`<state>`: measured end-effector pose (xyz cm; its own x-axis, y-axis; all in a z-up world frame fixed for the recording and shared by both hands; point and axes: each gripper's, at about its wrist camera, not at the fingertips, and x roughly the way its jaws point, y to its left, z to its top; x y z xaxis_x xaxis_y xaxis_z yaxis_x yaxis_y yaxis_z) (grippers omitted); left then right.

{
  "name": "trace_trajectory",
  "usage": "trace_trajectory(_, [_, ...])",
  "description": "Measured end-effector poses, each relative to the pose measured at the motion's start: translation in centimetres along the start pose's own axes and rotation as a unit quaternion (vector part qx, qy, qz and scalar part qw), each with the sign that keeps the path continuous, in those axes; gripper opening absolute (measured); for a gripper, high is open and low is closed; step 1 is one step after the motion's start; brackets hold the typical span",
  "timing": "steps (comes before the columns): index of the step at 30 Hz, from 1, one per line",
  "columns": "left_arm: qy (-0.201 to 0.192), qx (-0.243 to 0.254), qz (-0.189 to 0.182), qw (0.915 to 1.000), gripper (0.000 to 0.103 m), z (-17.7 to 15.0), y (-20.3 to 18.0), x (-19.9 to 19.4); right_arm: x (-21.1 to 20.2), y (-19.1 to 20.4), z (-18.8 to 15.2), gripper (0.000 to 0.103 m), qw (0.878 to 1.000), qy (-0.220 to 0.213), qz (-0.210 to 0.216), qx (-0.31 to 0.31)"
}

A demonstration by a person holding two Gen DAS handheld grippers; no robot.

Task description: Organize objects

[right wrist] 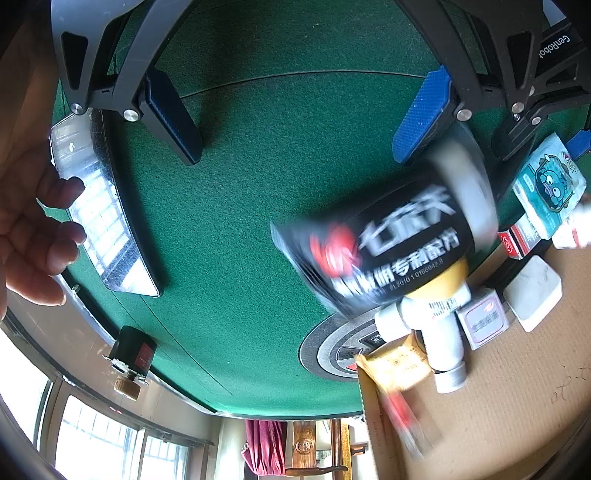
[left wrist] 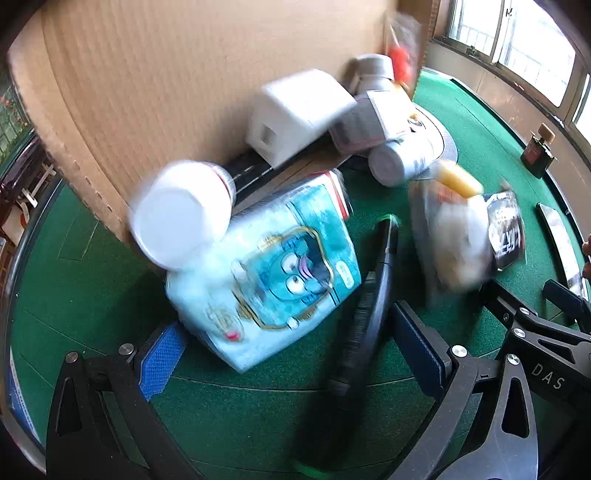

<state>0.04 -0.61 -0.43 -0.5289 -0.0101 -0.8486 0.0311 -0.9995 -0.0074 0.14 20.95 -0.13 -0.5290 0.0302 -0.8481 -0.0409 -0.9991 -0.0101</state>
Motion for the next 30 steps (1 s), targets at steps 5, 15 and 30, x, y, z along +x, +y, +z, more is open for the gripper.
trace_trajectory(5, [0.0, 0.0, 0.0, 1.0, 0.103, -0.01, 0.12, -0.09, -0.09, 0.1, -0.12, 0.103, 1.0, 0.0, 0.0, 0.0])
trace_trajectory(15, [0.0, 0.0, 0.0, 1.0, 0.103, 0.02, 0.09, -0.07, -0.18, 0.13, -0.13, 0.103, 1.0, 0.0, 0.0, 0.0])
trace_trajectory(30, [0.0, 0.0, 0.0, 1.0, 0.103, 0.04, 0.08, -0.06, -0.07, 0.09, -0.02, 0.103, 1.0, 0.0, 0.0, 0.0])
